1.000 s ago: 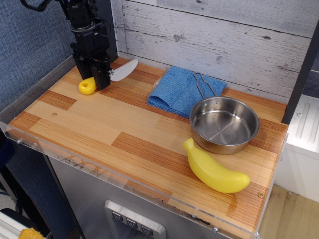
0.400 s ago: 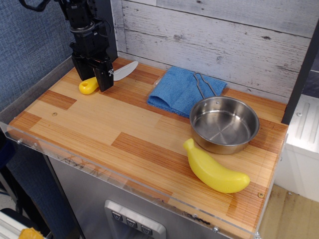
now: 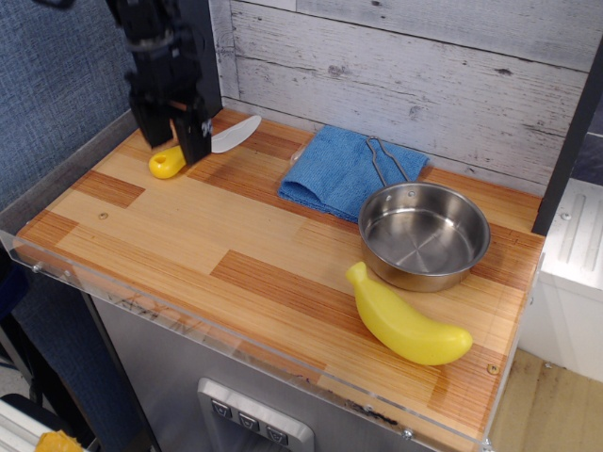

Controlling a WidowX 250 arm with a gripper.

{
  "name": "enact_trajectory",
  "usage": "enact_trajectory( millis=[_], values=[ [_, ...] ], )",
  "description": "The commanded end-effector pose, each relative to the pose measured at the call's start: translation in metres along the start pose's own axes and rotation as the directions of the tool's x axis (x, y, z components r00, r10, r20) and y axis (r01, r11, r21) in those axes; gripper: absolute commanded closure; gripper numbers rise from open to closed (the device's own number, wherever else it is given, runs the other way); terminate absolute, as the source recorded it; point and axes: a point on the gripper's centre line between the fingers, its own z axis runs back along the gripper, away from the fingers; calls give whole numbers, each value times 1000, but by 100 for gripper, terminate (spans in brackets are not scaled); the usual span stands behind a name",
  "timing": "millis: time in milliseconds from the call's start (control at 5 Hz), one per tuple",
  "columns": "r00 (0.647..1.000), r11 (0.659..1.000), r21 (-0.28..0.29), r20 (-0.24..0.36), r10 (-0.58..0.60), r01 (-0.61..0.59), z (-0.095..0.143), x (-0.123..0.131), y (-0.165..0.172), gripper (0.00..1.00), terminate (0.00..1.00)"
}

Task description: Pick up the knife and place it on the left of the blue cloth

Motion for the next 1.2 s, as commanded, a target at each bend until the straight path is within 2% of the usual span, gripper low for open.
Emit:
enact_trajectory(
  millis=[0,200,400,1000],
  values=[
    [992,997,75,127,-21,12,67,-10,-23,0,0],
    [984,997,80,175,-23,9,88,-20,-35,0,0],
    [973,997,61,227,-49,36,88,-22,-50,0,0],
    [973,997,61,227,-49,36,88,-22,-50,0,0]
  ],
)
